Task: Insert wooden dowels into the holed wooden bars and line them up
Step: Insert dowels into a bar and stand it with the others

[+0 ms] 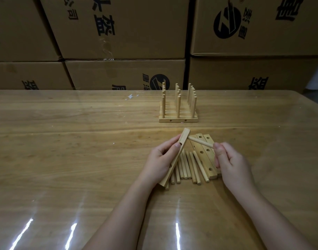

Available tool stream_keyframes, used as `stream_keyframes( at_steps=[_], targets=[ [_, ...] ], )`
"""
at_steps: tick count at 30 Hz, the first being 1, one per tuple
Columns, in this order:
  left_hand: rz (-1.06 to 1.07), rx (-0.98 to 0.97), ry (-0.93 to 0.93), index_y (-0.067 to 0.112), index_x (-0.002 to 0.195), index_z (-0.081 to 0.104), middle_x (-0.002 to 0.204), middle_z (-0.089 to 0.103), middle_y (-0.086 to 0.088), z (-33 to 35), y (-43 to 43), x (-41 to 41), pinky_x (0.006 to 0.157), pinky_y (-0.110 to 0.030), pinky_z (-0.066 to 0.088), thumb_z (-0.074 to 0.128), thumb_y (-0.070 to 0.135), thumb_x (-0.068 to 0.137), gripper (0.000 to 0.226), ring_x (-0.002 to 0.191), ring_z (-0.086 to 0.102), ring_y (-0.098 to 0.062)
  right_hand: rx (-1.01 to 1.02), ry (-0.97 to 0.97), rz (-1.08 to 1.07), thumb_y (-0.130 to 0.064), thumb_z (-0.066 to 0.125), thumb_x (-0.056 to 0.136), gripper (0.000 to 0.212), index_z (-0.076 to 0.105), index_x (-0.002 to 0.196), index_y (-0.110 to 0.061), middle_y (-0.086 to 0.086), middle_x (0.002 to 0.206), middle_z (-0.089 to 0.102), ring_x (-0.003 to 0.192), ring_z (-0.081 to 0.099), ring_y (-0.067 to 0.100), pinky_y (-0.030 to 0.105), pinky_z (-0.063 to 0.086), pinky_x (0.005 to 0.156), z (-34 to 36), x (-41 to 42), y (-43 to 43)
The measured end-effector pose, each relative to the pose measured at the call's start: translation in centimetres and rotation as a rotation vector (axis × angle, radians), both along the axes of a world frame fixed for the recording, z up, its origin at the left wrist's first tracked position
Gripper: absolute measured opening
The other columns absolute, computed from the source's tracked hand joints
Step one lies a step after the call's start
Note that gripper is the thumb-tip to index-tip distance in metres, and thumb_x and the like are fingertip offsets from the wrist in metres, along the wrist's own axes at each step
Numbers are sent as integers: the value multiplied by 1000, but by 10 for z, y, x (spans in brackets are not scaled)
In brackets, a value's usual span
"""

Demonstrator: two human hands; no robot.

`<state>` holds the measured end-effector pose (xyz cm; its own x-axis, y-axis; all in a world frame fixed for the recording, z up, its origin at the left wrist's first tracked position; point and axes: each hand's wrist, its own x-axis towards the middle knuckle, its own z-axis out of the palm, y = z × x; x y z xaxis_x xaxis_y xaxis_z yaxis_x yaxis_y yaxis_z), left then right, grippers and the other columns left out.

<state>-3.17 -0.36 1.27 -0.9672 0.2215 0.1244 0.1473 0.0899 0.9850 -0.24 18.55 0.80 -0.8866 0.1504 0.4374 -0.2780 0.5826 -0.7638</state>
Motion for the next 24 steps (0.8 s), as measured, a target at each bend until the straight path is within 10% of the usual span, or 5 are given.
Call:
stream_keyframes(
  at_steps=[10,15,24],
  targets=[
    [-9,-31,33,46,124,54,113,58,33,0,3,2,79,1,40,50,30,97,31,106,50,20,-173,-28,44,-49,34,88,37,55,74,-22,-1,59,55,49,50,3,17,41,46,-1,-1,-3],
    [124,40,-30,43,109,63,103,68,14,-2,1,-2,78,-22,50,51,34,96,20,93,63,-2,-211,-20,77,-56,27,87,35,51,96,-33,-1,73,60,65,56,7,28,48,62,1,-1,-3],
    [282,307,-158,17,106,67,69,64,1,-1,-5,-9,52,-20,49,45,32,99,28,60,60,-8,402,-87,108,-40,47,86,22,63,100,-32,-27,82,47,84,42,-4,24,34,76,-2,5,-11]
  ],
)
